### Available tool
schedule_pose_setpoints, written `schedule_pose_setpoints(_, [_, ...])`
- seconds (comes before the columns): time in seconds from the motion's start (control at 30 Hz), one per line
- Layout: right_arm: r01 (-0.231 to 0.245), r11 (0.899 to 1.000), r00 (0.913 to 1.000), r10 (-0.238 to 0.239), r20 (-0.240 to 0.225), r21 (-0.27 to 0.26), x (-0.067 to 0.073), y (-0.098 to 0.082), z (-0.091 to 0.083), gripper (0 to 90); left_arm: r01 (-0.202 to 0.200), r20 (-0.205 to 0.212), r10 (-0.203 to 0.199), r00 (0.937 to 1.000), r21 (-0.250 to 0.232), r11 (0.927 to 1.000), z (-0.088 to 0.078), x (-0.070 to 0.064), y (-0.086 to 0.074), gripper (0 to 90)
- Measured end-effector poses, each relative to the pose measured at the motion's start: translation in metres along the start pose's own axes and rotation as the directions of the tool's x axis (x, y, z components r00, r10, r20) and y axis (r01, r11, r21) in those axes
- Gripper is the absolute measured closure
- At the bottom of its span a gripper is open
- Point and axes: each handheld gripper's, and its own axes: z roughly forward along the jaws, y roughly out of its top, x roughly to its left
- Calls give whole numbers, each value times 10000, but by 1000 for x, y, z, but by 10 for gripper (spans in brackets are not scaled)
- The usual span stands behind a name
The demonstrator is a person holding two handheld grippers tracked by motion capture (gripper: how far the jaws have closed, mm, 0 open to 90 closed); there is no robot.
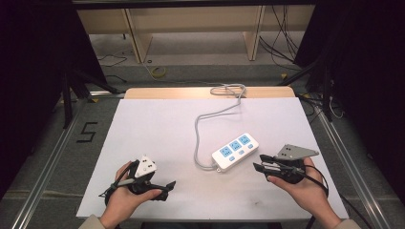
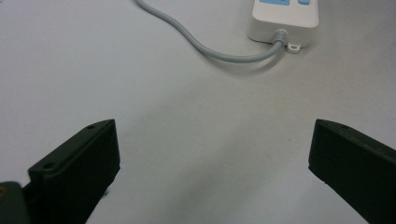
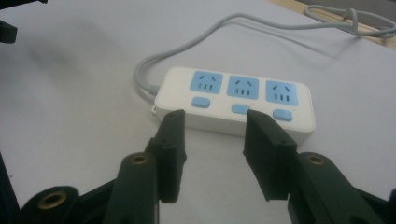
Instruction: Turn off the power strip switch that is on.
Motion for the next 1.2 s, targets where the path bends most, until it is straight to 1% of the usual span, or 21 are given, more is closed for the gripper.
schedule_pose_setpoints(0.03, [0, 10000, 10000, 0, 0, 0, 0, 0, 0, 607, 5, 10, -5, 10000, -1, 10000, 0, 0, 0, 15])
schedule_pose_setpoints(0.1, [47, 10000, 10000, -48, 36, 86, -1, 4, 3, 661, -5, 17, 5, 10000, -2, 10000, 0, 0, 0, 17])
schedule_pose_setpoints(0.13, [67, 9998, 9999, -69, 112, 199, -1, 8, 6, 737, -13, 18, 13, 10000, -1, 10000, 0, 0, 0, 18])
schedule_pose_setpoints(0.17, [67, 9998, 9999, -69, 112, 199, -1, 8, 6, 737, -19, 12, 19, 10000, 7, 10000, 0, 0, 0, 18])
schedule_pose_setpoints(0.3, [22, 9990, 9993, -39, 370, 448, -3, 19, 11, 900, 35, -14, -35, 10000, -24, 10000, 0, 1, 0, 22])
schedule_pose_setpoints(0.4, [-17, 9986, 9992, -5, 408, 528, -5, 23, 13, 900, 43, -20, -43, 10000, -11, 10000, 0, 1, 0, 23])
schedule_pose_setpoints(0.43, [-128, 9979, 9990, 100, 430, 640, -5, 26, 14, 900, 42, -20, -42, 10000, -15, 10000, 0, 1, 0, 25])
schedule_pose_setpoints(0.8, [-478, 9938, 9979, 430, 493, 1001, -12, 36, 19, 900, 68, -36, -69, 10000, -24, 10000, 0, 1, 0, 32])
schedule_pose_setpoints(1.2, [-532, 9885, 9981, 485, 369, 1415, -13, 47, 29, 900, 69, -42, -69, 10000, -24, 10000, 0, 1, 0, 36])
